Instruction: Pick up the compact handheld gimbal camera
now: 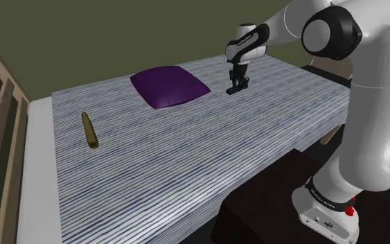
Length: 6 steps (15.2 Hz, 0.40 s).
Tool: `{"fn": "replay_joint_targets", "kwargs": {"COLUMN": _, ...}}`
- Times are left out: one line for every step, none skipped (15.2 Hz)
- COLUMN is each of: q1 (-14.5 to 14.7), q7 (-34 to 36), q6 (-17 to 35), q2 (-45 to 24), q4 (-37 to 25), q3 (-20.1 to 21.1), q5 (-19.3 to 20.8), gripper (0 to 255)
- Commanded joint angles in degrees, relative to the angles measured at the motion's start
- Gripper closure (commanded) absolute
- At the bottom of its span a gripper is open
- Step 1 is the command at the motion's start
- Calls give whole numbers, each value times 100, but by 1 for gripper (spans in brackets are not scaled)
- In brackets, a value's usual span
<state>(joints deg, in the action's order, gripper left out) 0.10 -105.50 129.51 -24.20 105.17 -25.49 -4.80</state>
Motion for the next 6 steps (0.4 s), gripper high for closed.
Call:
{"fn": "replay_joint_targets", "kwargs": {"q1": 18, "q7": 17, "q6": -134, "q2": 77, "q4": -61, "q3": -21, "q5": 37, "gripper": 255}}
{"fn": "replay_joint_targets", "kwargs": {"q1": 26, "q7": 24, "q6": -196, "q2": 117, "q4": -86, "q3": -32, "q5": 56, "gripper": 255}}
{"fn": "replay_joint_targets", "kwargs": {"q1": 33, "q7": 30, "q6": -259, "q2": 155, "q4": -113, "q3": -42, "q5": 74, "gripper": 255}}
{"fn": "replay_joint_targets", "kwargs": {"q1": 41, "q7": 37, "q6": -323, "q2": 193, "q4": -142, "q3": -51, "q5": 93, "gripper": 255}}
{"fn": "replay_joint_targets", "kwargs": {"q1": 42, "q7": 38, "q6": -332, "q2": 200, "q4": -145, "q3": -53, "q5": 96, "gripper": 255}}
{"fn": "replay_joint_targets", "kwargs": {"q1": 42, "q7": 38, "q6": -333, "q2": 199, "q4": -146, "q3": -53, "q5": 95, "gripper": 255}}
